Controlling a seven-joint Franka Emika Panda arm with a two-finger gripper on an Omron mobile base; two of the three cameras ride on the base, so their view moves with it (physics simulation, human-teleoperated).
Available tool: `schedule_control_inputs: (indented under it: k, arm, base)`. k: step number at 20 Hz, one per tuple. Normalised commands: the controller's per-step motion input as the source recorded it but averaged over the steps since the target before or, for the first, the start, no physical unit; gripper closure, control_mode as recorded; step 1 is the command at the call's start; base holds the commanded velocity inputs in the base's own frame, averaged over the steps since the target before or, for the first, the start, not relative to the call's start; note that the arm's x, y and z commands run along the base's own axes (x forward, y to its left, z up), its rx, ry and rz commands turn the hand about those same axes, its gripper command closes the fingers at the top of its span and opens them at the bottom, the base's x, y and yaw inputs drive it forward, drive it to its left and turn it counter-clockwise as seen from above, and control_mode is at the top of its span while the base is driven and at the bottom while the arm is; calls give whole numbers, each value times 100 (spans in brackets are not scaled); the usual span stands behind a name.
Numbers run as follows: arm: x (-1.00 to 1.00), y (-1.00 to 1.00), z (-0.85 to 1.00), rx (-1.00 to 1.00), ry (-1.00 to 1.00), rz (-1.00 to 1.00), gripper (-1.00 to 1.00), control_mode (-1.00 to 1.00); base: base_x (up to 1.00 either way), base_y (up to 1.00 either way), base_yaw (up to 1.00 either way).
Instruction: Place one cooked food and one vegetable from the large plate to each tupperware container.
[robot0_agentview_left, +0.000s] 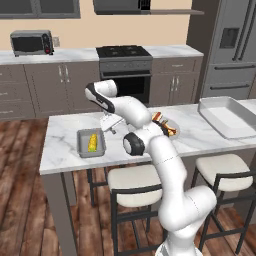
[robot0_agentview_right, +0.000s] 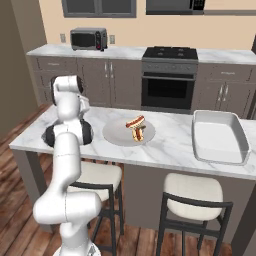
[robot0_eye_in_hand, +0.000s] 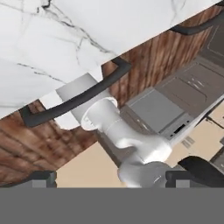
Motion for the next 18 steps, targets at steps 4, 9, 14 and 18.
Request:
schedule_control_inputs:
  k: [4,9,14,18]
  arm:
    - [-61,-14,0,19,-18,-3,-100,-100]
    - [13,-8,0,33,-29,9,-100,-100]
    - [53,-9,0,16,-37,14,-100,-100]
    - [60,-33,7,3,-22,18,-100,-100]
  base:
    - [0,0,0]
    - [0,0,0]
    - [0,0,0]
    - [0,0,0]
